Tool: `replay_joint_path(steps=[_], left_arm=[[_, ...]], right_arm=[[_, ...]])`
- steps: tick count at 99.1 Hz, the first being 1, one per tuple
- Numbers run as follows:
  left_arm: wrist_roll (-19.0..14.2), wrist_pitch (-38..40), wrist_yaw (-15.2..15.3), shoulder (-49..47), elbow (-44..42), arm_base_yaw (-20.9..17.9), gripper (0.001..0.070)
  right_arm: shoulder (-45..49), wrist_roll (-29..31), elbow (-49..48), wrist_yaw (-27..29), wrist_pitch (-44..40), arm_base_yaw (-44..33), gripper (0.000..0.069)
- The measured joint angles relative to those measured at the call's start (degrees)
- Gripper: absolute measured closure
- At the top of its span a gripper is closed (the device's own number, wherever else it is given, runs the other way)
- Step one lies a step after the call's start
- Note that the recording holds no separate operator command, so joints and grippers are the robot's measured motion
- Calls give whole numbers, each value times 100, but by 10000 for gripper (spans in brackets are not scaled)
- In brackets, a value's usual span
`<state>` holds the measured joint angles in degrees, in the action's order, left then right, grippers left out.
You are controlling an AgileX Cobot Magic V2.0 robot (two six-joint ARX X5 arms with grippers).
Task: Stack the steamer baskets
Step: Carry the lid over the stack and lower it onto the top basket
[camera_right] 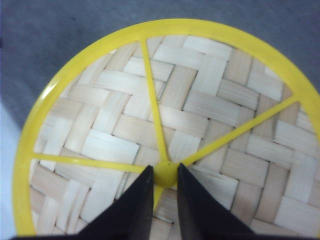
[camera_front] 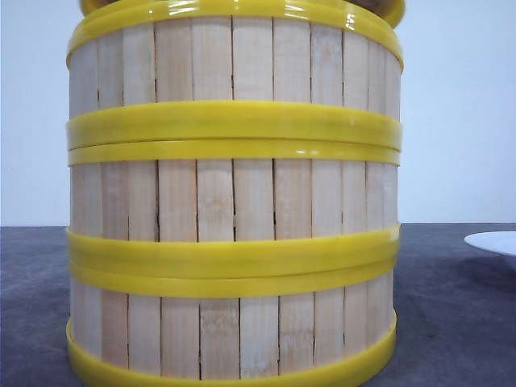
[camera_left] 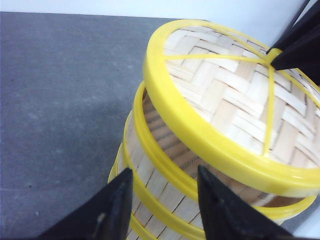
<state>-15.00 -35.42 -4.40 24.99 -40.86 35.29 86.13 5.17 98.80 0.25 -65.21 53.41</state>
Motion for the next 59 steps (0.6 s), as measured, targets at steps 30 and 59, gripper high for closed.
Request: replay_joint_path(steps=[30,59], left_arm=[[0,2,0,0,0,0,475],[0,4,0,0,0,0,475]], right_arm=[[66,-42,2,-20,-33,7,638],[66,-44,2,-175,-33,52,638]])
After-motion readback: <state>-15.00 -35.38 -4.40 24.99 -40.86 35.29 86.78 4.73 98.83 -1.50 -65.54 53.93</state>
